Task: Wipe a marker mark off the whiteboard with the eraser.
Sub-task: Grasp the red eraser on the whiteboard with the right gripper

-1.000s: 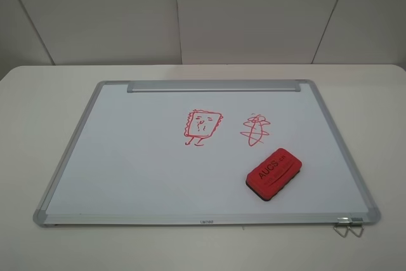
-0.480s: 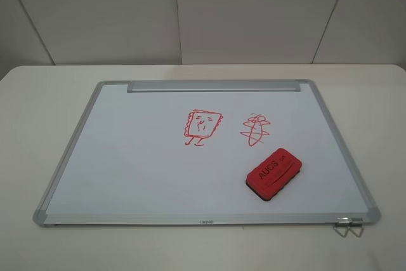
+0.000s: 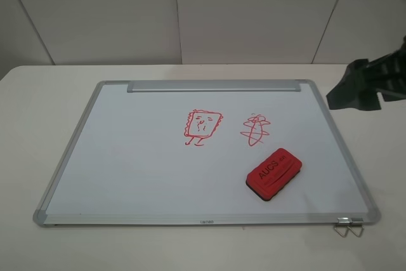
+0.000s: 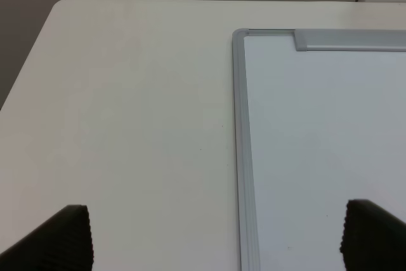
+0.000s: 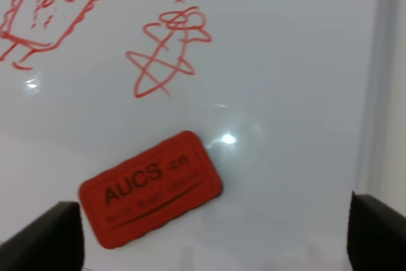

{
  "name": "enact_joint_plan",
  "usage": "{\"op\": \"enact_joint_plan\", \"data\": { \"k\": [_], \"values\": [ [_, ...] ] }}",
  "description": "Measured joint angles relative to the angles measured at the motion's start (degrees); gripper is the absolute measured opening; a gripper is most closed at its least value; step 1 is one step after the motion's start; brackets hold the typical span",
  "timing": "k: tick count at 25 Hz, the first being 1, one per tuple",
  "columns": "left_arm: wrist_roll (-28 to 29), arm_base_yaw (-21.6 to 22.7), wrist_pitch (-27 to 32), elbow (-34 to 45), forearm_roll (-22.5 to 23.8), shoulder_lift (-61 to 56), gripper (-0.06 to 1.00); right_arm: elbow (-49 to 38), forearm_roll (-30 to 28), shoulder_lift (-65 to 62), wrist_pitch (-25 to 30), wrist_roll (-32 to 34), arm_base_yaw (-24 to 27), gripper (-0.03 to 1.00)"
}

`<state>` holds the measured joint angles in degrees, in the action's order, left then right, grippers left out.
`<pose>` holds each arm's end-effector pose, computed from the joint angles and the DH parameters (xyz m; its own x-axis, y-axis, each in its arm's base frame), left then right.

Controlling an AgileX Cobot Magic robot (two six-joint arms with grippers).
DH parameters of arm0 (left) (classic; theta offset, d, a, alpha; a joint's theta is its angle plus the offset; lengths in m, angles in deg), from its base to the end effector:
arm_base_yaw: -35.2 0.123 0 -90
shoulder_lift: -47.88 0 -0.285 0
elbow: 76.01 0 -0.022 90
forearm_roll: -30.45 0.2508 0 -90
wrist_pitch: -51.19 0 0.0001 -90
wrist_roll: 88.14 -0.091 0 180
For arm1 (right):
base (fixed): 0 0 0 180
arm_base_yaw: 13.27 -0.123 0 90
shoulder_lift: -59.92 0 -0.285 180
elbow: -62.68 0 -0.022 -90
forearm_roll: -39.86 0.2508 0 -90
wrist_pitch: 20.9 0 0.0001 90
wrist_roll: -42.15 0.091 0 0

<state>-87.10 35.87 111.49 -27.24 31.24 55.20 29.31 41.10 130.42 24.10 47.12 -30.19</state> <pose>-0.0054 0.0010 0.2770 -0.4441 -0.0165 -0.8958 -0.0274 0.9996 -0.0048 0.1915 0.0597 0.2750 -0.8450 -0.1506 -0.5131 -0.2136 0.9747 0.0657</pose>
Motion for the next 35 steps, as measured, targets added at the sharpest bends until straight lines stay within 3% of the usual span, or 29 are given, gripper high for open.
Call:
{"op": "enact_joint_plan", "data": {
  "k": [6,10,14,18,24,35],
  "values": [
    [0.00,0.00,0.00,0.00,0.00,0.00,0.78,0.00,2.13,9.19,-4.93,6.27,-5.43,0.74],
    [0.00,0.00,0.00,0.00,0.00,0.00,0.78,0.00,1.46,14.20,-7.49,18.56,-6.87,0.74],
    [0.00,0.00,0.00,0.00,0.00,0.00,0.78,0.00,-3.60,19.26,-7.34,33.48,-6.93,0.74],
    [0.00,0.00,0.00,0.00,0.00,0.00,0.78,0.00,-6.55,24.18,-6.87,44.01,-7.61,0.74],
    [0.00,0.00,0.00,0.00,0.00,0.00,0.78,2.48,-6.73,30.14,-7.56,50.77,-10.35,0.74],
    [0.00,0.00,0.00,0.00,0.12,0.00,0.78,8.08,-3.25,38.72,-4.61,54.17,-10.53,0.74]
  ]
}}
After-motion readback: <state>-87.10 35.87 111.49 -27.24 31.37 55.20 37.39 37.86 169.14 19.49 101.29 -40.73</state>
